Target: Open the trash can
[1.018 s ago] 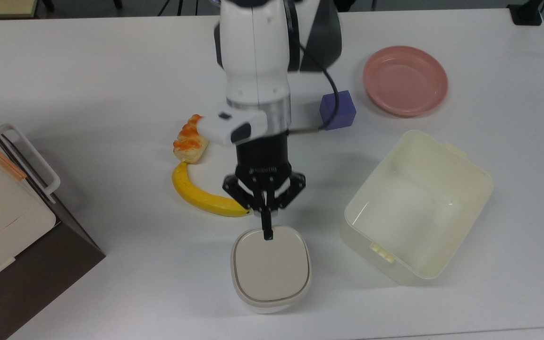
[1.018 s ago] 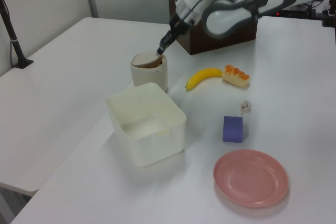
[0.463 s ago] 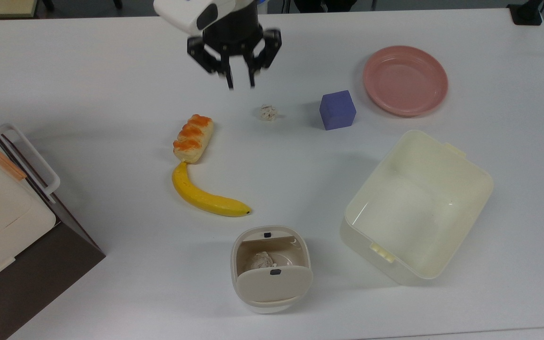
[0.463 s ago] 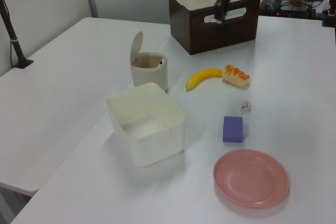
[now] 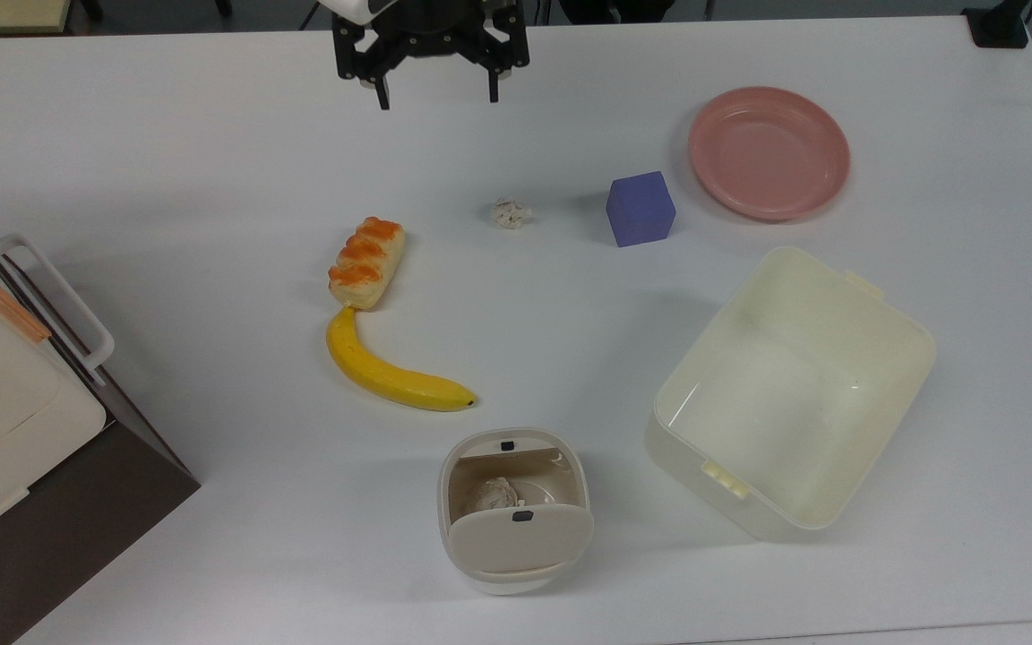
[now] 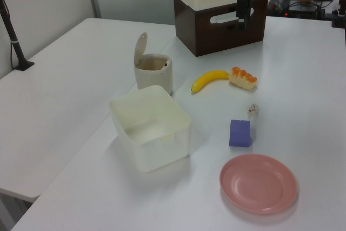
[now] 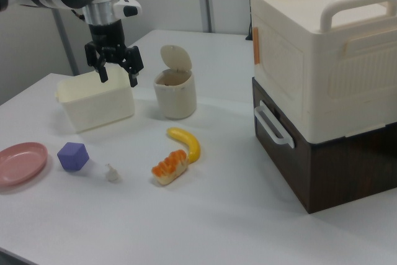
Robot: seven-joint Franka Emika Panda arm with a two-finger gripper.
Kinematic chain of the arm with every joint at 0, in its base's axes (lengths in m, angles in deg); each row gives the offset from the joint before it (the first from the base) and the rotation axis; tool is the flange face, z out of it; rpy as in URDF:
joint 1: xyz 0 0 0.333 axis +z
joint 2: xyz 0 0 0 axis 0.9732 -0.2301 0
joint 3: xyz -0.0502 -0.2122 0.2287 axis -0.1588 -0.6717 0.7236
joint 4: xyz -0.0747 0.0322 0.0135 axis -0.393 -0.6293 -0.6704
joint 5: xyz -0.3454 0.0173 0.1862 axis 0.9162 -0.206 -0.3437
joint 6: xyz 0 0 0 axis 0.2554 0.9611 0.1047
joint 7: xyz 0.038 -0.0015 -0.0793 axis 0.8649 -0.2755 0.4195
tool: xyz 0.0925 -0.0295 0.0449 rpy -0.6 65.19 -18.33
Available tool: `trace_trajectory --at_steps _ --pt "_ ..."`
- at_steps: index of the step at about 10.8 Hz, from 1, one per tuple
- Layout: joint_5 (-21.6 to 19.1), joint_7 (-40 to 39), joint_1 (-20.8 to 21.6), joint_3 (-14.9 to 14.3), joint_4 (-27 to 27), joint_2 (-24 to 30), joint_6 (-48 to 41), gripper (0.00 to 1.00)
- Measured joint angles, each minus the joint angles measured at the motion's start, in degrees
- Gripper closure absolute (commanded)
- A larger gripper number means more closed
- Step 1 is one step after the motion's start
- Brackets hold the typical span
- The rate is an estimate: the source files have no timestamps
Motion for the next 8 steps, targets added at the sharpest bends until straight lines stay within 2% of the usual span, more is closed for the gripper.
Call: trace_trajectory --at_steps 3,5,8 --pt "0.36 0.06 -0.36 -0.09 0.35 1.73 -1.66 0.0" --pt "0.36 1.12 -2.03 -0.11 1.04 3.52 -2.05 0.0" --pt "0.36 4.67 -5.12 2.9 2.24 4.76 -2.05 0.0"
